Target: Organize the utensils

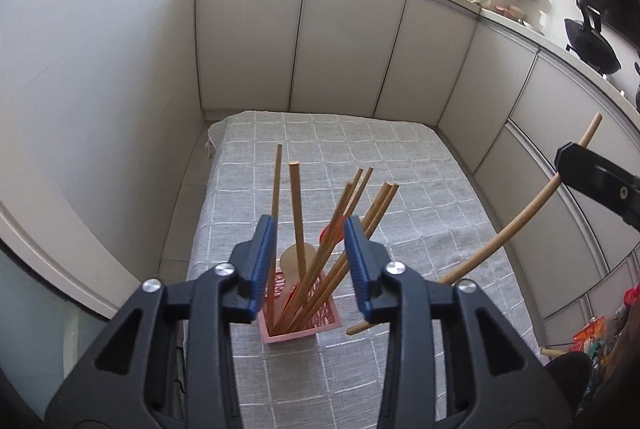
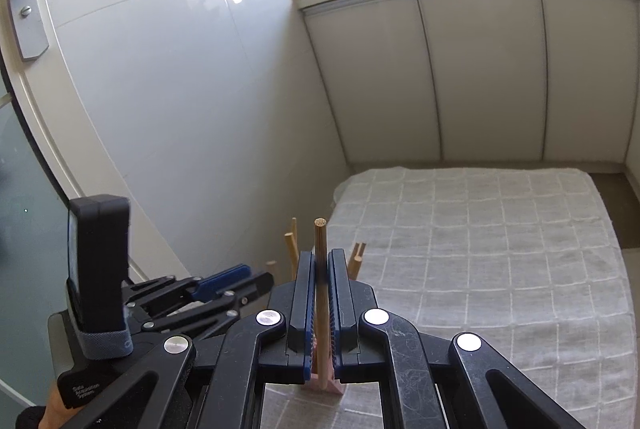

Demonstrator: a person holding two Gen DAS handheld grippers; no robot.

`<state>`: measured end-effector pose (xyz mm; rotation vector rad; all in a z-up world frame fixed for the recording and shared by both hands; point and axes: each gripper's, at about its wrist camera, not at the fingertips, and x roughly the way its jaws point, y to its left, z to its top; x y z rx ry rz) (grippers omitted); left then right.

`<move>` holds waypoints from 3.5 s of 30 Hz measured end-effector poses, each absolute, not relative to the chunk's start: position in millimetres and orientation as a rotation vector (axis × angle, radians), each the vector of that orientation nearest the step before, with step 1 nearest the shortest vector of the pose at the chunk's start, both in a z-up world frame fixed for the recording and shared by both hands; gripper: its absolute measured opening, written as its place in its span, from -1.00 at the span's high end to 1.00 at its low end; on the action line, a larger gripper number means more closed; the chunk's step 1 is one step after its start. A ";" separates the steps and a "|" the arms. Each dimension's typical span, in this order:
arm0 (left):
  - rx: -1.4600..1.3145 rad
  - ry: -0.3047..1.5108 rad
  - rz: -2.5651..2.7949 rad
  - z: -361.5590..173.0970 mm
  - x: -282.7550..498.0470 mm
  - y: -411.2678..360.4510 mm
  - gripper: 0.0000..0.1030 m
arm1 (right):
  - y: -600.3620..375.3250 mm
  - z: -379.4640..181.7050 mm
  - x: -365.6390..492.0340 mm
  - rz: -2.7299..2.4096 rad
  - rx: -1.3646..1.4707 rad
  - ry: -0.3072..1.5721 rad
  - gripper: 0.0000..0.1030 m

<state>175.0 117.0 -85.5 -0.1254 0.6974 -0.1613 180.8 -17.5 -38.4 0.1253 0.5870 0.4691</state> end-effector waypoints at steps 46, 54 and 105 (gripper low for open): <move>-0.223 0.780 -0.087 -88.3 106.3 105.5 -0.90 | -43.8 -55.6 171.0 0.357 0.100 0.590 -0.60; -0.172 0.781 -0.069 -71.9 94.5 72.3 -0.96 | -82.1 -49.0 143.0 0.282 0.107 0.583 -0.76; -0.023 0.574 0.041 4.0 15.3 -5.9 -0.98 | -149.2 -1.7 33.7 -0.070 -0.028 0.553 -0.99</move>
